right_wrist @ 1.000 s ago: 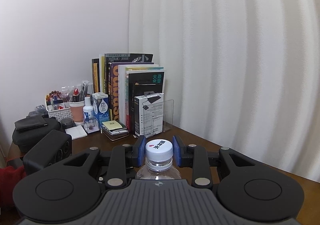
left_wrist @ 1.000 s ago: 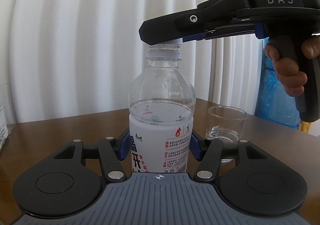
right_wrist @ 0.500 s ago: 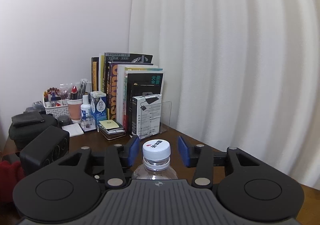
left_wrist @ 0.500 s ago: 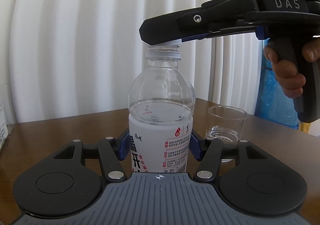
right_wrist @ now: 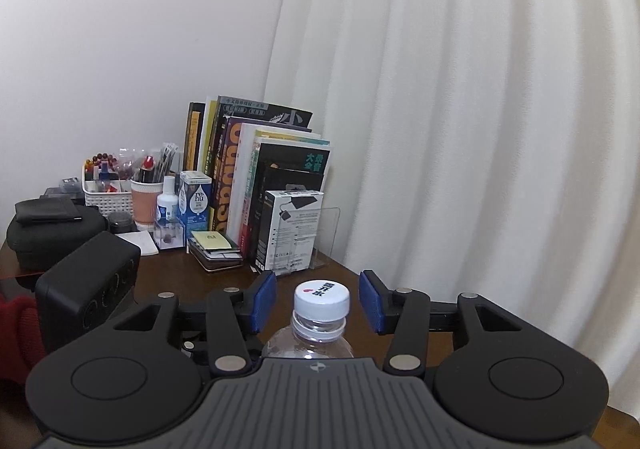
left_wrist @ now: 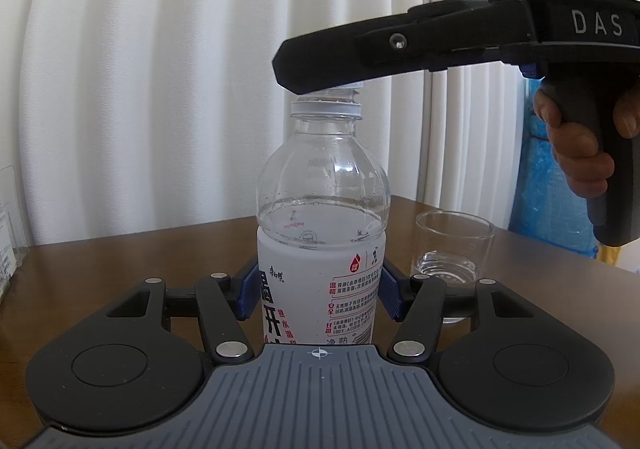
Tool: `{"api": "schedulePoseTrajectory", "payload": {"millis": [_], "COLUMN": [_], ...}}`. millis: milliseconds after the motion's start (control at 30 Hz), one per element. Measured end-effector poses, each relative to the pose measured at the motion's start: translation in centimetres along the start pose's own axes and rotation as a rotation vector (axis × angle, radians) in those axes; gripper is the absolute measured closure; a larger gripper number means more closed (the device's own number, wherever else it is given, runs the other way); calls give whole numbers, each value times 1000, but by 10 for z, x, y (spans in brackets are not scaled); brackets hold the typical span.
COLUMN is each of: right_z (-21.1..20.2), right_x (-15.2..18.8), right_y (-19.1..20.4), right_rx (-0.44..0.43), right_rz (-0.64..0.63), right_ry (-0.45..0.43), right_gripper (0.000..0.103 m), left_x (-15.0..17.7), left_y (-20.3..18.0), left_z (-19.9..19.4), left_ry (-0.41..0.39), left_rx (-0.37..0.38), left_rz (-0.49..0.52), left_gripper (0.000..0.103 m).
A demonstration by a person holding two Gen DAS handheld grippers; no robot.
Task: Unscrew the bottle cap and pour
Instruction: 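Twist the cap further with the right tool while the left tool holds the bottle, then keep twisting the cap tight with the right tool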
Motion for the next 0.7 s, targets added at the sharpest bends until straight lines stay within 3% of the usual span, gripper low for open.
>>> {"api": "schedulePoseTrajectory", "payload": {"millis": [333,400,700], "right_z": [2,1,-3], "right_x": [4,4,6], "right_y": [-8,-10,-23], "right_rx": [2,-9,-69], "right_rz": [52,71,196], "right_ry": [4,3,-31], "right_gripper": [62,70,71], "left_x": [-1,-2,-1], "left_y": [3,3,1], "left_z": [2,3,4], "left_ry": [1,0,-5], "left_rx": [1,1,9], "left_rz": [-2,-1,12], "left_gripper": [45,45,45]}}
Point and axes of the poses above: each gripper's, at about its wrist camera, not at the fingertips, and z roughly the way its jaws point, y to its left, x to its underside, the point moved 8 cm from there along z, roughly the way its jaws point, and after that the axes turned 5 degrees about -y, right-handed, at the moved point
